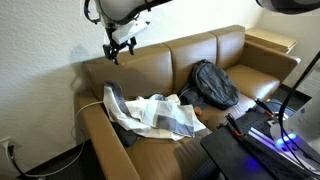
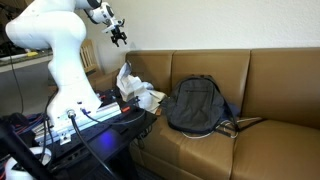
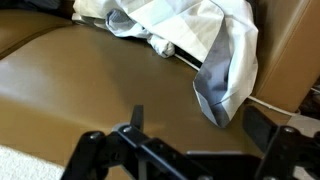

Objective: Move the white cloth on top of the grey backpack to the left side of the sofa

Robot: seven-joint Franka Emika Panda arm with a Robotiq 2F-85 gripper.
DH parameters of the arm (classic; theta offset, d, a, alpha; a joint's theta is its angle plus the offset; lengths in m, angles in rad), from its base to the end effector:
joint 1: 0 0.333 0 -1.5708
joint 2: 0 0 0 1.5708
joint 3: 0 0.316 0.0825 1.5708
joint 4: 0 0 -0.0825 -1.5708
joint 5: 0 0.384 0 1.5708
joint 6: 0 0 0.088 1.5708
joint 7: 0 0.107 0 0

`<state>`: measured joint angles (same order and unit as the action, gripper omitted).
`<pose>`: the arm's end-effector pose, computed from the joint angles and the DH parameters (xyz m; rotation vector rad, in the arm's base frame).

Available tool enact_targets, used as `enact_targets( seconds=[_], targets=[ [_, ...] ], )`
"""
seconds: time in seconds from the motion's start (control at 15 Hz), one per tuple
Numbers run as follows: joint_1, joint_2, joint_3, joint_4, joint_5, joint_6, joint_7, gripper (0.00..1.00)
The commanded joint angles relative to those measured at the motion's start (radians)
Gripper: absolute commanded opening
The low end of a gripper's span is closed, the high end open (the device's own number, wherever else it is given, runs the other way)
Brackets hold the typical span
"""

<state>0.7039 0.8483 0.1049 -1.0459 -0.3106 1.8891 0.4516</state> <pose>0.5672 0.5220 0.3325 2.8949 0.6164 0.1865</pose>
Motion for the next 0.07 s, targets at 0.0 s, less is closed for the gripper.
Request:
enact_targets(
  seconds=[0.0],
  targets=[
    [-0.019,0.044,0.021,0.054,0.042,-0.047,-0.039,1.00]
  ],
)
